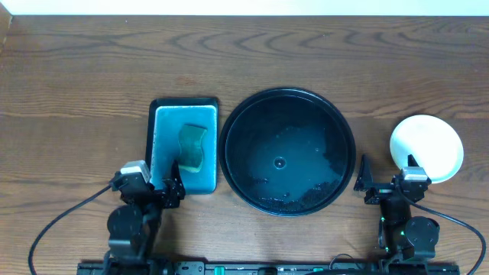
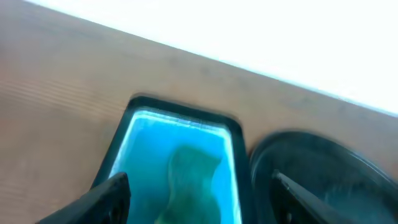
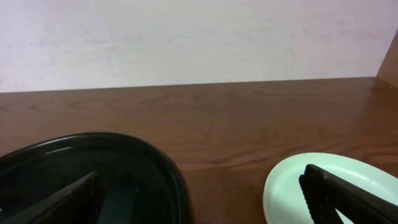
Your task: Clean dirty plates on tray and stack at the side
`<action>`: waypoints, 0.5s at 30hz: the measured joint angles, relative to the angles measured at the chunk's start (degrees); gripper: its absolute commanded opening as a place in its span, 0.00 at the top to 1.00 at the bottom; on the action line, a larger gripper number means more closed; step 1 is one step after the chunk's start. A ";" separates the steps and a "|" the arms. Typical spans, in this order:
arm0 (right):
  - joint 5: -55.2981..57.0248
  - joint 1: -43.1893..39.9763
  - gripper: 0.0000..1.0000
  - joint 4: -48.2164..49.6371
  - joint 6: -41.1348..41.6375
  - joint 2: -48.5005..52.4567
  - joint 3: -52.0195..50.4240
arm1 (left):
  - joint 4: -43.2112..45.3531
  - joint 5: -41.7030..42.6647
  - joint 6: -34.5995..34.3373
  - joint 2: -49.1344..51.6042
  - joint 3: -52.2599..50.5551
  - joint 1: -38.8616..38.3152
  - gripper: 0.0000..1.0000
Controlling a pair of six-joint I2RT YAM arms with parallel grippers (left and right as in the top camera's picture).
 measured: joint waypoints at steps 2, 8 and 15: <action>0.00 0.00 0.01 -0.02 0.00 0.00 0.00 | 6.64 0.02 0.07 -2.05 -3.15 0.39 0.27; 0.00 0.00 0.01 0.00 0.00 0.00 0.00 | 23.89 0.11 4.61 -4.72 -9.46 1.31 0.27; 0.00 0.00 0.01 0.00 0.00 0.00 0.00 | 15.74 0.11 11.17 -4.81 -9.64 2.32 0.27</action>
